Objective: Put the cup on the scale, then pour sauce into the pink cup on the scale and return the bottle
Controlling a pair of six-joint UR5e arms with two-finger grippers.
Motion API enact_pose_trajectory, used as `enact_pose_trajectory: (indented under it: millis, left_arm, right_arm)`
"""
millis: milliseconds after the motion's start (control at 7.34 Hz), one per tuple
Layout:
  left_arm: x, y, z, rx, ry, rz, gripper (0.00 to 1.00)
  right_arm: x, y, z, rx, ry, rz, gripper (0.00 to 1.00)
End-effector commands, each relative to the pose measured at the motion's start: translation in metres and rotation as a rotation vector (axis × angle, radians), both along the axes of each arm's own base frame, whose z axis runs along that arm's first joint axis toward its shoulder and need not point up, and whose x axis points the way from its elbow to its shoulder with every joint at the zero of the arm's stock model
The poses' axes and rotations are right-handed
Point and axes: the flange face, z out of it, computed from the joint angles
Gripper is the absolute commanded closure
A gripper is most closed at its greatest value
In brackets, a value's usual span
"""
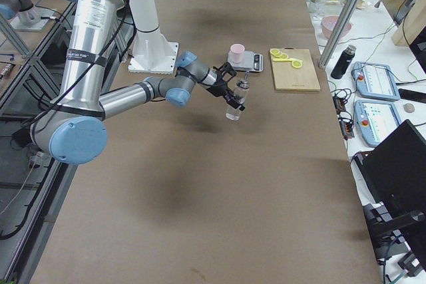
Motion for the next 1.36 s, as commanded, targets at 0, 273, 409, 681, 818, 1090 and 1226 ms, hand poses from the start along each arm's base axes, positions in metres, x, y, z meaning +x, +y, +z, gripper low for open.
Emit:
enact_pose_trajectory:
  millis: [0,273,409,681,818,1090,1226]
  left_arm:
    - [-0.001,0.001,-0.003,0.007,-0.002,-0.002,0.03]
    - [-0.002,0.001,-0.005,0.012,-0.002,-0.004,0.03]
    - [-0.002,0.001,-0.004,0.012,-0.003,-0.003,0.03]
    - [-0.002,0.001,-0.004,0.013,-0.003,-0.002,0.03]
    - [-0.003,0.001,-0.004,0.014,-0.003,-0.003,0.03]
    - [-0.004,0.001,-0.003,0.012,-0.004,-0.005,0.03]
    - [-0.005,0.002,-0.001,0.009,-0.005,-0.005,0.03]
  right_arm:
    - [0.007,0.005,0.049,0.033,-0.071,0.010,1.00]
    - [0.002,0.008,0.044,-0.019,-0.169,0.014,1.00]
    - [0.000,0.008,0.042,-0.034,-0.198,0.018,1.00]
    - [0.000,0.008,0.050,-0.067,-0.233,0.046,1.00]
    - [0.001,0.008,0.057,-0.059,-0.254,0.049,1.00]
    - [-0.003,0.005,0.065,-0.044,-0.274,0.055,1.00]
    - [0.000,0.003,0.064,-0.029,-0.271,0.078,1.00]
